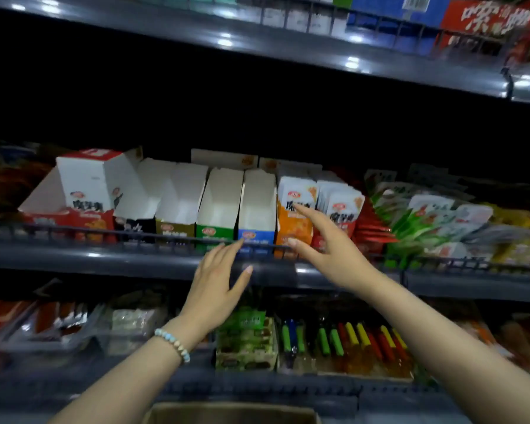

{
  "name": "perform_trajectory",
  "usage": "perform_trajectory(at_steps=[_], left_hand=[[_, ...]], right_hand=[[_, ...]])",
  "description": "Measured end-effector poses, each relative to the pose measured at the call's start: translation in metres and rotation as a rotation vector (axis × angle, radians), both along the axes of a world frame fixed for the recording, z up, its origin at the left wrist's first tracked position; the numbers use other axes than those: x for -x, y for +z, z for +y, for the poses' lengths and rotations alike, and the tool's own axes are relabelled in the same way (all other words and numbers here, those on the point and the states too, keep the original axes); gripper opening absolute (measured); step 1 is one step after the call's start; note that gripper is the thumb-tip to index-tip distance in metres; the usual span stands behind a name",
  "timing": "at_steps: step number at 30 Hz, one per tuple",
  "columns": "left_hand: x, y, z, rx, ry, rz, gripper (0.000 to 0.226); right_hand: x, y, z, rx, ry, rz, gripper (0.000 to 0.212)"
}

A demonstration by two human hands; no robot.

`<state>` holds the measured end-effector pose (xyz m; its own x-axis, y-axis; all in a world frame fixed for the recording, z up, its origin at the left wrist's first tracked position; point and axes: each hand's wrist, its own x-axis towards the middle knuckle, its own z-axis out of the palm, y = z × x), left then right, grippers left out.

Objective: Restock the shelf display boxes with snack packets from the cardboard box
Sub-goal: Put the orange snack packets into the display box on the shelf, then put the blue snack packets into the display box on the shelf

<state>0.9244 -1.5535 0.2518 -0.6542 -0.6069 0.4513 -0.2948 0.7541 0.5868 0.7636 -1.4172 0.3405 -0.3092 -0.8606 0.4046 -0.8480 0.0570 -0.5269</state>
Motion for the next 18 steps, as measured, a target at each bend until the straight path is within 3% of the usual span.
perform_trajectory(at_steps=[5,11,18], left_hand=[[-0.040,-0.079,0.020,-0.085,0.004,-0.175,0.058],[-0.078,-0.174,0.044,-0.244,0.003,-0.470,0.061],[-0.104,-0.249,0.043,-0.358,0.076,-0.676,0.059]], right_hand=[[-0.033,-0.098,0.025,-0.182,0.013,-0.186,0.063],[-0.054,-0.233,0.041,-0.546,-0.045,-0.385,0.072],[-0.073,-0.348,0.056,-0.720,-0.222,-0.754,0.076]])
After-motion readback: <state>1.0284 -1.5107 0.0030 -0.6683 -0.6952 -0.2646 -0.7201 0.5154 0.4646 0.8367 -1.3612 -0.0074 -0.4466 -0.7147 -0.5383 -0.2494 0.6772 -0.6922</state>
